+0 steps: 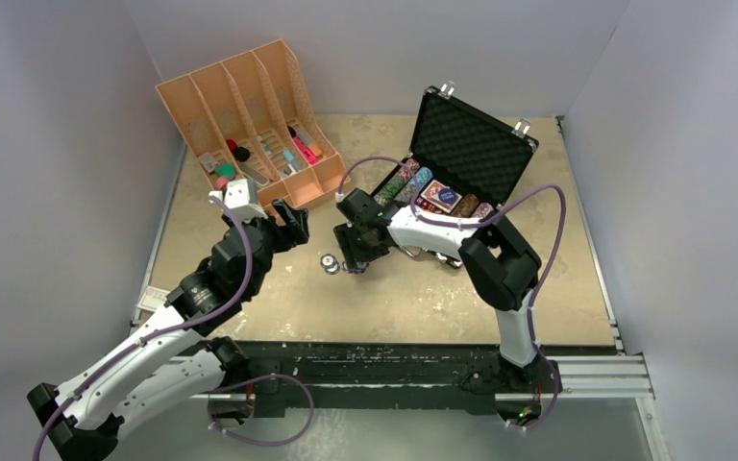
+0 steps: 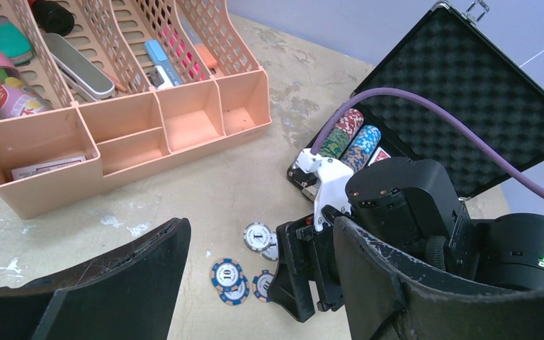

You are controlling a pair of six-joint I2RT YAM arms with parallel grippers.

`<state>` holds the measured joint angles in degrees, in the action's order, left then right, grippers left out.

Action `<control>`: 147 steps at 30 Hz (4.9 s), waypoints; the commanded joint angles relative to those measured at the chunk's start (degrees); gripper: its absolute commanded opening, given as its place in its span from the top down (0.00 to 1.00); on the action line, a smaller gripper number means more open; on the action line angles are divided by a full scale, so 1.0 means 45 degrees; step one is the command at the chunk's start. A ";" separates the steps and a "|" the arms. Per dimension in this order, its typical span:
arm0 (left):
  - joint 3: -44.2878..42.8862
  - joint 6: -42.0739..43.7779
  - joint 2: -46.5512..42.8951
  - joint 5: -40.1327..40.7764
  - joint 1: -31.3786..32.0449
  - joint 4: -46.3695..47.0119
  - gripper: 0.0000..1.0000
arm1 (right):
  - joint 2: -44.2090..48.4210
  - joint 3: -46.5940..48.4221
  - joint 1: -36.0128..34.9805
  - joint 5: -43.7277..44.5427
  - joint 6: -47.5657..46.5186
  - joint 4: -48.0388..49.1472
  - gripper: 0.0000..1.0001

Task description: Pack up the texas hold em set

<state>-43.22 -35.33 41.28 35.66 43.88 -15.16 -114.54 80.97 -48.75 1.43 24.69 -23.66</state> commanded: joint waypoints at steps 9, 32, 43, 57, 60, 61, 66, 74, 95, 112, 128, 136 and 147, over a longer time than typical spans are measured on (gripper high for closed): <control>0.0056 0.0156 -0.0084 0.0259 -0.0041 0.0340 0.27 | -0.0638 0.0558 -0.0561 0.1277 -0.0244 -0.0933 0.40; -0.0174 0.0235 -0.0294 0.0627 -0.0041 0.0131 0.27 | -0.0063 0.1592 -0.0690 0.1958 0.0061 -0.1406 0.62; -0.0140 0.0195 -0.0469 0.0995 -0.0040 -0.0010 0.27 | -0.0702 0.2135 -0.0780 0.1493 -0.0153 -0.1286 0.58; -0.0076 0.0098 -0.0470 0.1116 -0.0041 -0.0047 0.27 | -0.0945 0.2066 -0.0791 0.0736 -0.0370 -0.1023 0.54; -0.0076 0.0098 -0.0443 0.1119 -0.0039 -0.0057 0.27 | -0.0851 0.2027 -0.0787 0.0493 -0.0384 -0.0934 0.49; -0.0082 0.0081 -0.0457 0.1119 -0.0043 -0.0068 0.27 | -0.0833 0.2017 -0.0790 0.0450 -0.0402 -0.0934 0.48; -0.0063 0.0083 -0.0439 0.1138 -0.0044 -0.0062 0.27 | -0.0943 0.2035 -0.0835 0.0644 -0.0550 -0.1071 0.43; -0.0043 0.0059 -0.0471 0.1205 -0.0031 -0.0100 0.27 | -0.1841 0.2581 -0.1442 0.2167 -0.0712 -0.1983 0.43; -0.0117 0.0068 -0.0559 0.1350 -0.0043 -0.0137 0.27 | -0.0841 0.0991 -0.1471 0.2621 0.0344 -0.2677 0.63; -0.3179 0.0890 -0.0776 0.3047 -0.0029 -0.2199 0.27 | -0.1343 0.4622 -0.1486 0.2730 -0.0261 -0.2584 0.33; -0.3110 0.0656 -0.0584 0.2996 -0.0040 -0.2120 0.27 | -0.3670 0.6603 -0.1473 0.2662 -0.0749 -0.1618 0.50; -0.2898 0.0609 -0.0551 0.3019 -0.0033 -0.2003 0.27 | -0.3577 0.6008 -0.1503 0.2273 -0.0842 -0.1793 0.55; -0.2652 0.0547 -0.0590 0.2998 -0.0042 -0.1945 0.27 | -0.2809 0.5286 -0.1528 0.0993 -0.1206 -0.2244 0.59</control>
<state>-55.53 -32.93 38.68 48.71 43.88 -25.36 -130.41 105.30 -55.40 8.21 20.49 -31.33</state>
